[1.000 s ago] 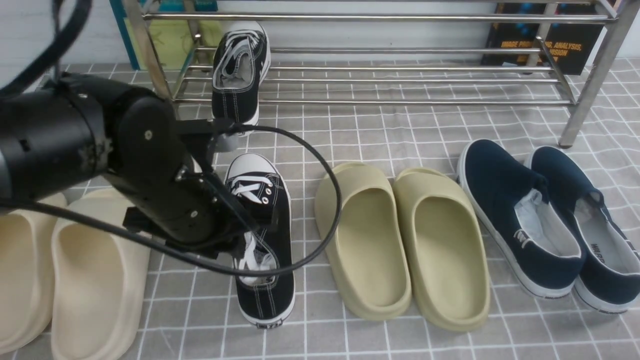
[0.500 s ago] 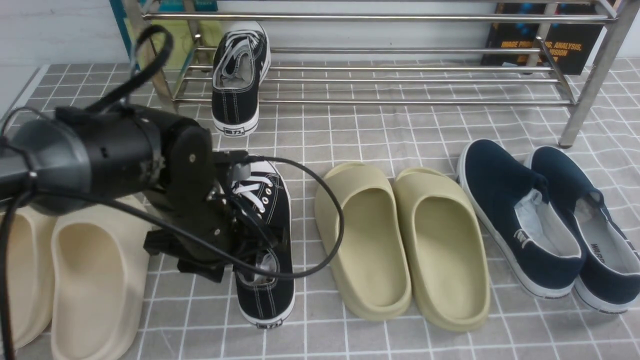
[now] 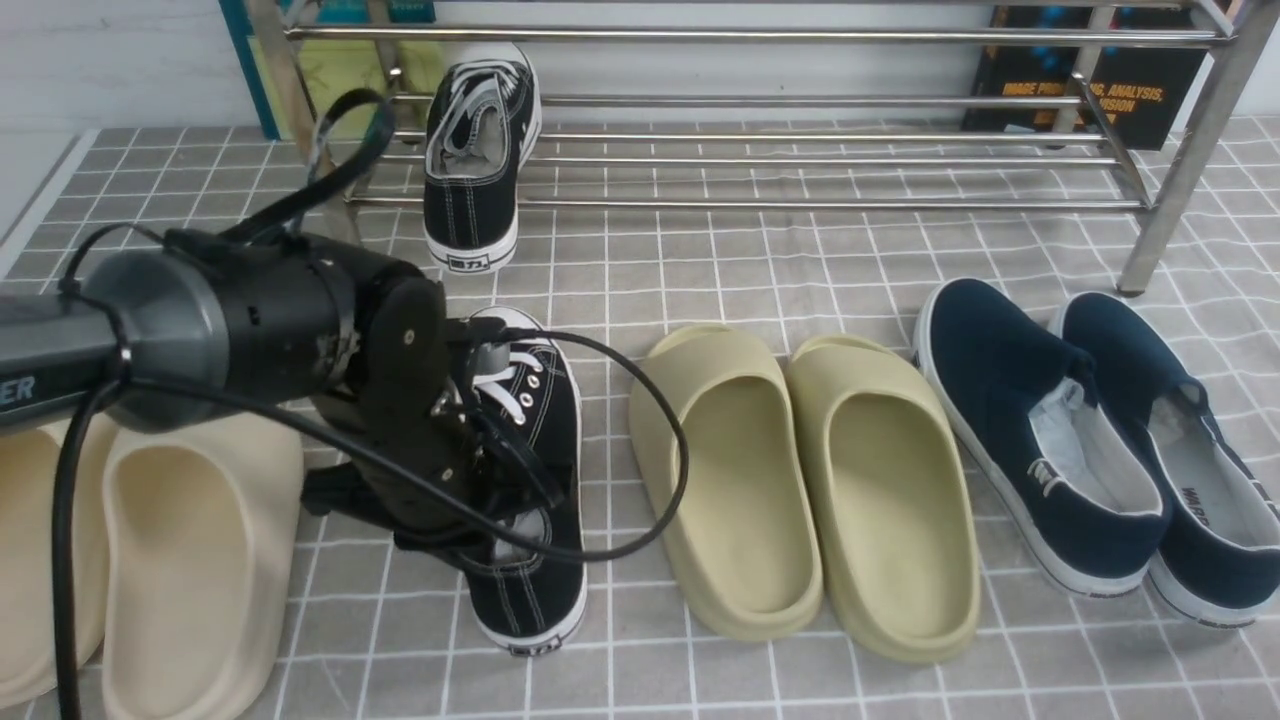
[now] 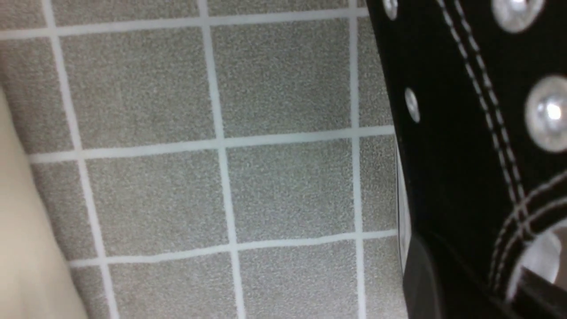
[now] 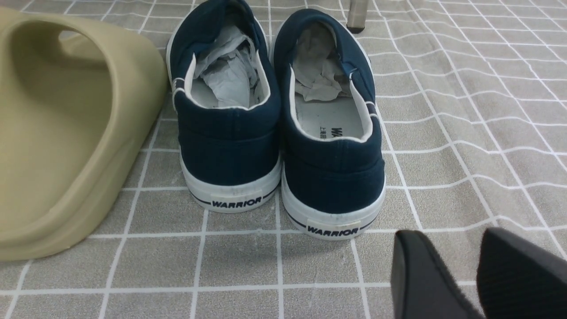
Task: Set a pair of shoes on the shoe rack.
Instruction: Use the left arm to grab the shoe closest to it, then use the left arm to put a shoe into the shoe rack
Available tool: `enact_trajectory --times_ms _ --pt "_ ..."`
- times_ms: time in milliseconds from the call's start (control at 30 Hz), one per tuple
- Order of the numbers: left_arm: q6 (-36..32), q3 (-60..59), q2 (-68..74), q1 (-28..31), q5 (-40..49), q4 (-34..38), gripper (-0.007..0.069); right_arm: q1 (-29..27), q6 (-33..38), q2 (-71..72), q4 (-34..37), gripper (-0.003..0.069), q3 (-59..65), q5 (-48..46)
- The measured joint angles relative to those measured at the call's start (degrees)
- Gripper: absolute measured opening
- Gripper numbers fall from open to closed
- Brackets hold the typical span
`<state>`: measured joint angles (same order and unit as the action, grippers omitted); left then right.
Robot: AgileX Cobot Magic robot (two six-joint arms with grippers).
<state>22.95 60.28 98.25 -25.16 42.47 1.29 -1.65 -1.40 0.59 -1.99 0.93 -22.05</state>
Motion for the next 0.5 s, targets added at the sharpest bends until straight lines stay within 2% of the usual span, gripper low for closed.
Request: enact_trajectory --times_ms 267,500 --pt "-1.59 7.26 -6.78 -0.07 11.14 -0.19 -0.0013 0.00 0.00 0.00 0.00 0.0239 0.00 0.00" --pt "-1.96 15.50 -8.61 -0.20 11.85 0.70 -0.0013 0.00 0.00 0.00 0.00 0.0239 0.00 0.00"
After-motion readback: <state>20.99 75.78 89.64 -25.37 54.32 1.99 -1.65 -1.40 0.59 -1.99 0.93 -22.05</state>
